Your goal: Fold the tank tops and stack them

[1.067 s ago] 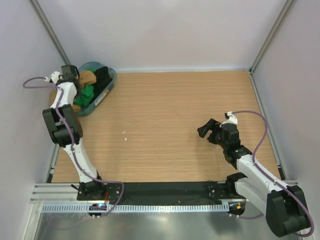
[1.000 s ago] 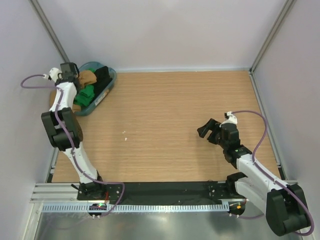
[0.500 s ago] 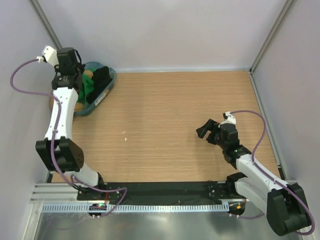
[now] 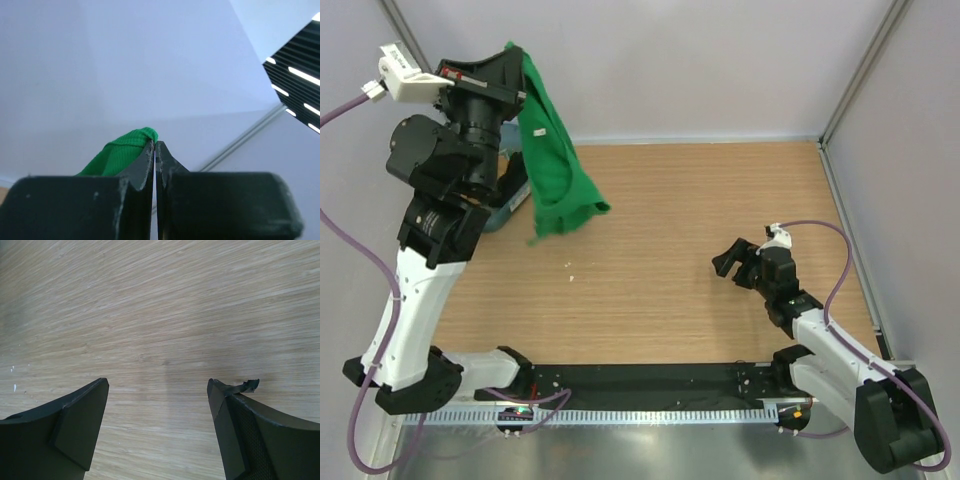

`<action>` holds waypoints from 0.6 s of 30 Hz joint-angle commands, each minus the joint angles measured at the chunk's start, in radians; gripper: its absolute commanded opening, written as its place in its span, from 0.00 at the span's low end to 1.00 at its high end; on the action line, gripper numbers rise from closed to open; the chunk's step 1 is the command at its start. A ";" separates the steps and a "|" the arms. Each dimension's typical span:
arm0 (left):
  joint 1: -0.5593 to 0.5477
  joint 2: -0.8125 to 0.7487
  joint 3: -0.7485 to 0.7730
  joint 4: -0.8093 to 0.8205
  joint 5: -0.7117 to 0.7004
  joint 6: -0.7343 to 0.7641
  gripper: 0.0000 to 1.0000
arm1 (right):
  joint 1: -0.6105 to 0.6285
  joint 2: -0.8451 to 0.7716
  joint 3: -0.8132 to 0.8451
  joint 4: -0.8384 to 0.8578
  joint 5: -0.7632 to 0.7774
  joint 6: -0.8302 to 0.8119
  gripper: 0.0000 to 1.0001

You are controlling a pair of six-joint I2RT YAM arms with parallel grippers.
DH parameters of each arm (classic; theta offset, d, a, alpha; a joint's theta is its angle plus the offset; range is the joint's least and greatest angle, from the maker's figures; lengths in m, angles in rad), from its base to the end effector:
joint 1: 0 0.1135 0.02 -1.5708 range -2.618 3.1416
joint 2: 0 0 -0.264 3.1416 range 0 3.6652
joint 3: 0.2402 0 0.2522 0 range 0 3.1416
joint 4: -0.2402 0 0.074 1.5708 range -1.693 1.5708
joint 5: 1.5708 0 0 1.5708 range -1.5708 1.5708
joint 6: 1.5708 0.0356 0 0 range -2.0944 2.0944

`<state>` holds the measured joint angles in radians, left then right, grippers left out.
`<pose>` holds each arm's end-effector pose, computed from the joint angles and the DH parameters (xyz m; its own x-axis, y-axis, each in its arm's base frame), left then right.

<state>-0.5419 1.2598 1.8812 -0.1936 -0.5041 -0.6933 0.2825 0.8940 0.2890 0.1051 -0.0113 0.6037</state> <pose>0.1795 -0.0880 0.5999 0.2254 -0.7888 -0.5718 0.2849 0.6146 -0.7356 0.1789 0.0524 0.1768 -0.5426 0.4336 -0.7194 0.0240 0.8641 0.5027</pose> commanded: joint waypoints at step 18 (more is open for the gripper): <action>0.295 -0.285 -0.922 -0.053 -0.111 -0.414 0.13 | 0.040 0.043 0.025 0.082 -0.041 -0.028 0.85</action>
<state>-0.3412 1.0687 1.1126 -0.2642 -0.5926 -0.9352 0.2985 0.9104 0.2890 0.1265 -0.0189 0.5980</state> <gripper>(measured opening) 0.097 0.864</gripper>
